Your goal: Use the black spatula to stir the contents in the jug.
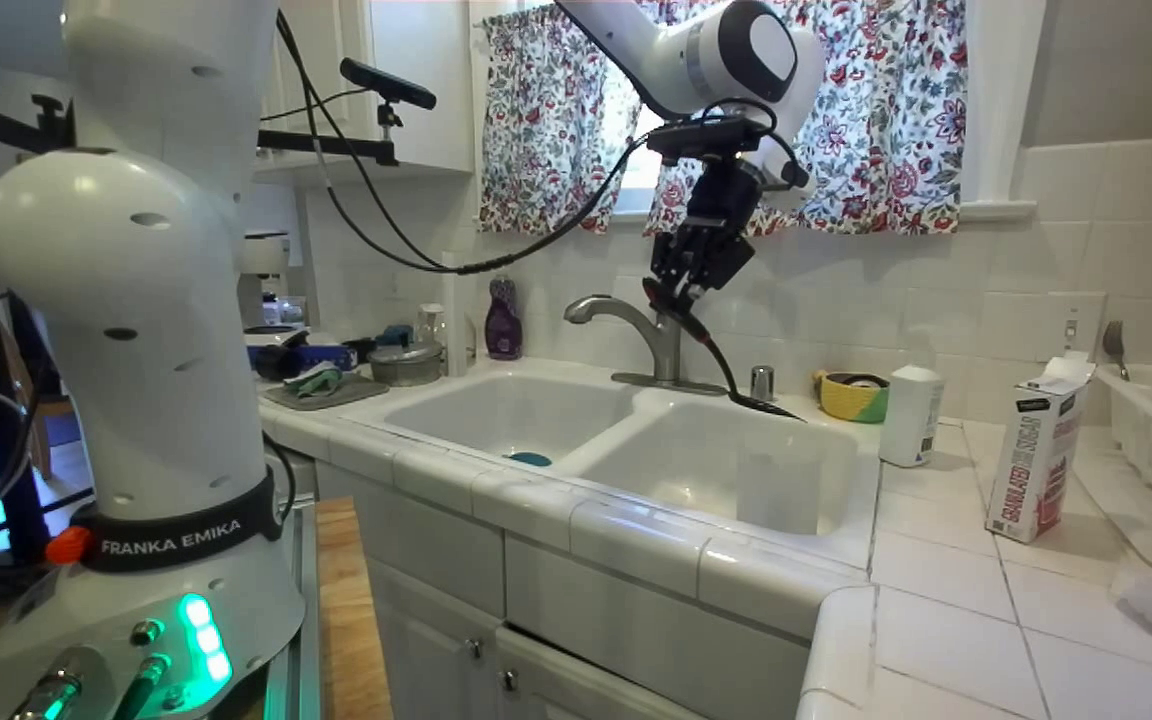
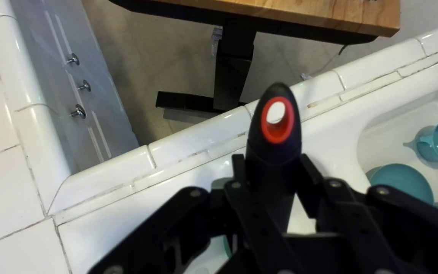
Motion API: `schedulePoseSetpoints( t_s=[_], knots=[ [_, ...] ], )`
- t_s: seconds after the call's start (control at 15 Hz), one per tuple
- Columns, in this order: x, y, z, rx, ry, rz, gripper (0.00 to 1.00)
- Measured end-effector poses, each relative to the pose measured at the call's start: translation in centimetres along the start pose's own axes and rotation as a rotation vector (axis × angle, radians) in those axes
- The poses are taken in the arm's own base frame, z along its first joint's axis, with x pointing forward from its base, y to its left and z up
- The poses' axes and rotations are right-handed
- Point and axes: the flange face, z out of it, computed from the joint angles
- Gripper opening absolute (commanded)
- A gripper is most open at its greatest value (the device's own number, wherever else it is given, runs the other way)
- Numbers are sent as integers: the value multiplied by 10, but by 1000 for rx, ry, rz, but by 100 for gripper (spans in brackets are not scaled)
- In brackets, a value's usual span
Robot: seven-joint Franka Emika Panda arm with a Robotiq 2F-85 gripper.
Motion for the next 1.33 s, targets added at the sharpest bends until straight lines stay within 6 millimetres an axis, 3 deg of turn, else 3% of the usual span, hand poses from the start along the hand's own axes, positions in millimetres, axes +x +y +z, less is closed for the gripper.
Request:
schedulePoseSetpoints(
  t_s=[0.2,0.67,1.33],
  knots=[
    [13,1,0,3,-31,36,10],
    [19,0,-1,26,-171,91,10],
    [58,-4,-1,88,-169,88,10]
  ],
)
